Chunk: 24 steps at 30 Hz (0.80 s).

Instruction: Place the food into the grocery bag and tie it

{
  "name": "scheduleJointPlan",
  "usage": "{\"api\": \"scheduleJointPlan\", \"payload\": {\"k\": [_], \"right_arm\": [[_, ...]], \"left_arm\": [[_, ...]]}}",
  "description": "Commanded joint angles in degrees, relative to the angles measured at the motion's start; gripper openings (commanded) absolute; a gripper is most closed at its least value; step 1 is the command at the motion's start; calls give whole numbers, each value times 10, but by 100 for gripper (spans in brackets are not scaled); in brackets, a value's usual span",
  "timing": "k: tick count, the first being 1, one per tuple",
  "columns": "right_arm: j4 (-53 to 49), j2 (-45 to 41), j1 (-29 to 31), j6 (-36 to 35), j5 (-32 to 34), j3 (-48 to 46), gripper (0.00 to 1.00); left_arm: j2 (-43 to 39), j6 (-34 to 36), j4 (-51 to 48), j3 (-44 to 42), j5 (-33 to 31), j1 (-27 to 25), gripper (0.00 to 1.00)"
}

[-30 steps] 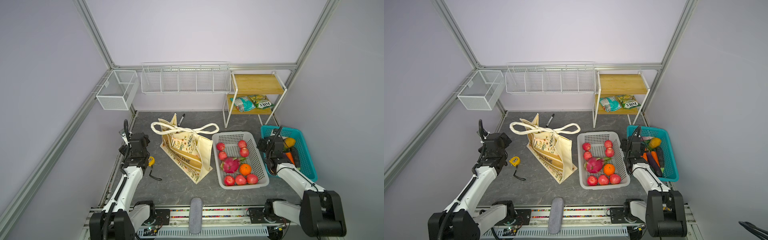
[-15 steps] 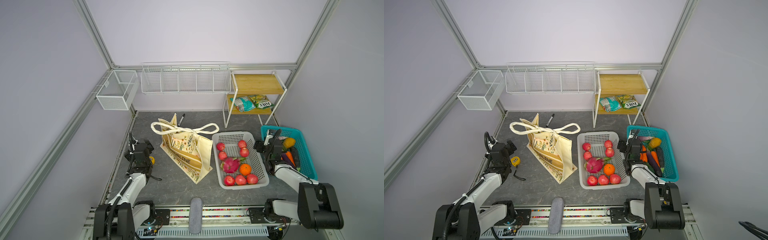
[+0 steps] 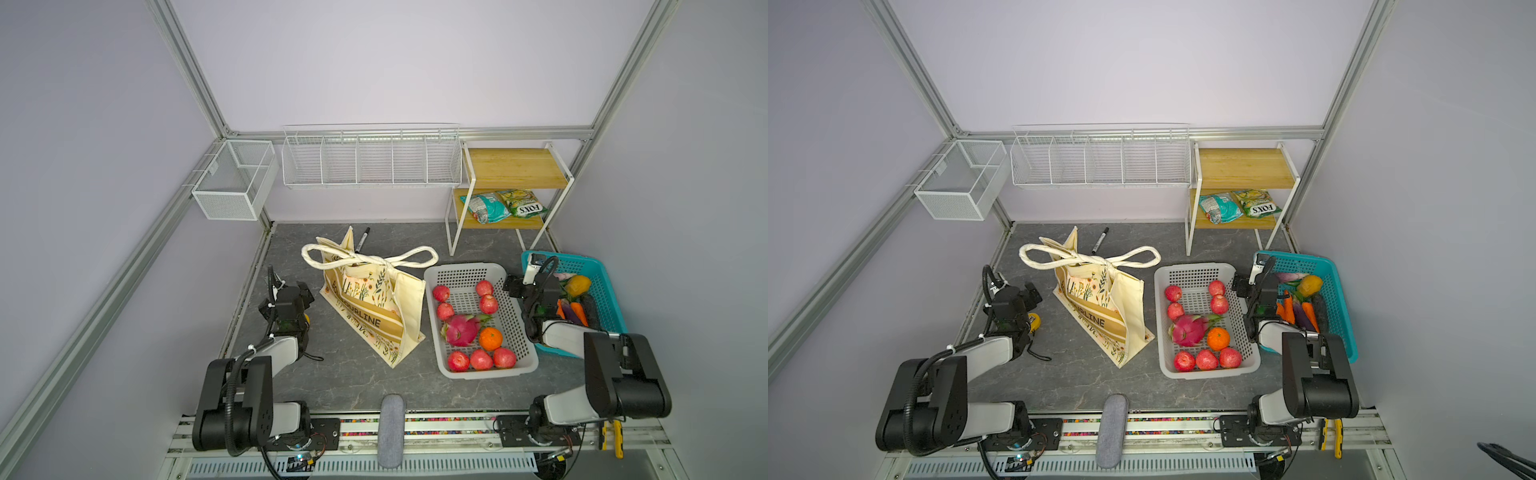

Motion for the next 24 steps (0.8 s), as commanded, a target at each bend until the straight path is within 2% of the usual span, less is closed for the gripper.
{"api": "scheduleJointPlan", "payload": {"k": [1,2,3,5,7,9,12,14,16,19,22,24], "right_arm": [[74,39,4,-29,-14,-55,88],[51,33,5,-30,-13,-50,88],[29,25,5,-28,-14,-44,88],[57,35,5,-30,-13,-51,88],[39,28,6,-31,-11,-46,88],[41,29,8,-31,-9,-48,88],[41,28,12,-36,0,-48,88],[40,29,16,-38,3,-46,88],[37,29,16,-38,3,-45,88],[37,29,15,-38,3,-44,88],[37,29,15,-38,3,-44,88],[36,30,16,-37,3,-43,88]], "left_arm": [[42,38,58,31,17,-5,99],[55,61,54,41,31,-18,99],[65,80,56,48,19,-36,99],[68,80,79,40,-5,-48,99],[71,71,106,13,14,-47,99],[106,95,219,-13,14,-47,99],[77,73,123,9,11,-48,99],[82,78,139,5,11,-48,99],[100,89,201,-11,15,-48,99],[90,84,169,-4,15,-48,99],[102,92,208,-13,14,-48,99],[96,88,189,-9,17,-48,99]]}}
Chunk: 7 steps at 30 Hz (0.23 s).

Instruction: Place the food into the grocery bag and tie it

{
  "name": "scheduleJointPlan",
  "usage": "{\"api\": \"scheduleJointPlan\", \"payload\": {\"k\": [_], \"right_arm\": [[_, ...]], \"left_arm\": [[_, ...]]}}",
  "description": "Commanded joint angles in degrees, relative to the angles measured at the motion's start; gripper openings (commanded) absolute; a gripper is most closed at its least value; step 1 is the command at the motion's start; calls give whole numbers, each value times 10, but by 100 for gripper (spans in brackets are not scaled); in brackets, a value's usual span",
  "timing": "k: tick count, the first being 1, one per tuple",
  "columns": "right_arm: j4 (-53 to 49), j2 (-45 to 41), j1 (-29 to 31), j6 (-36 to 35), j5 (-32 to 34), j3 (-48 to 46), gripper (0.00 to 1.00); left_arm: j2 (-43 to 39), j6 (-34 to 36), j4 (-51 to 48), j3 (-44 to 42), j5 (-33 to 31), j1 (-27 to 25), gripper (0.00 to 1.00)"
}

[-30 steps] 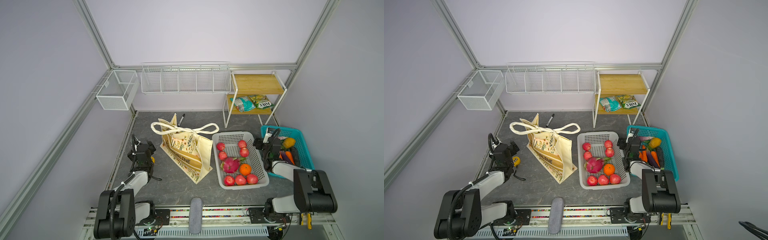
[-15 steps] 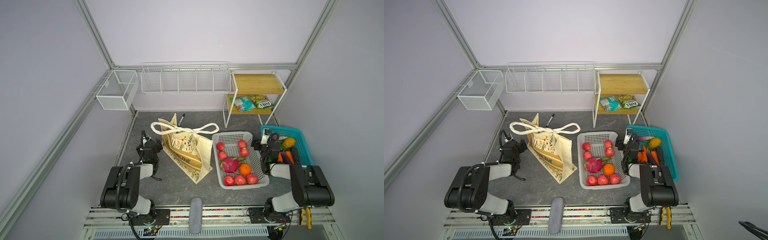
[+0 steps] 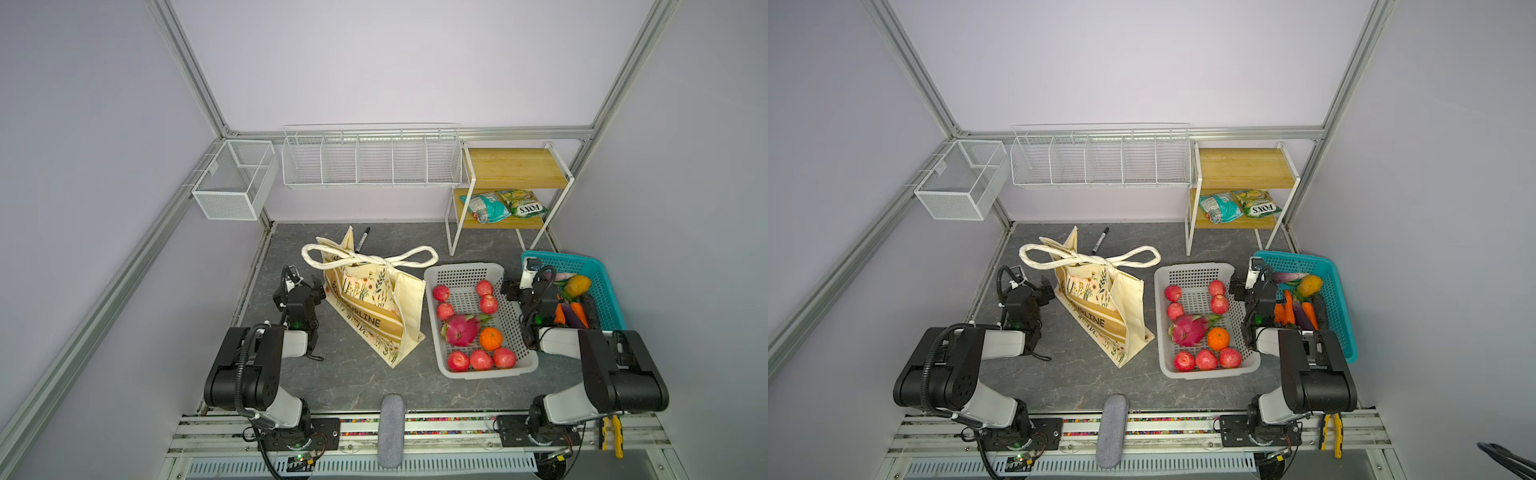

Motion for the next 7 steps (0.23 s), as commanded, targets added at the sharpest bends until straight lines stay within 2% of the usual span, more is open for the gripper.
{"api": "scheduleJointPlan", "payload": {"k": [1,7], "right_arm": [[-46,17,3,-4,5,-14,88],[-47,17,3,-4,4,-14,88]], "left_arm": [[5,12,26,-9,2,0,99],[6,13,31,-10,1,0,99]]}}
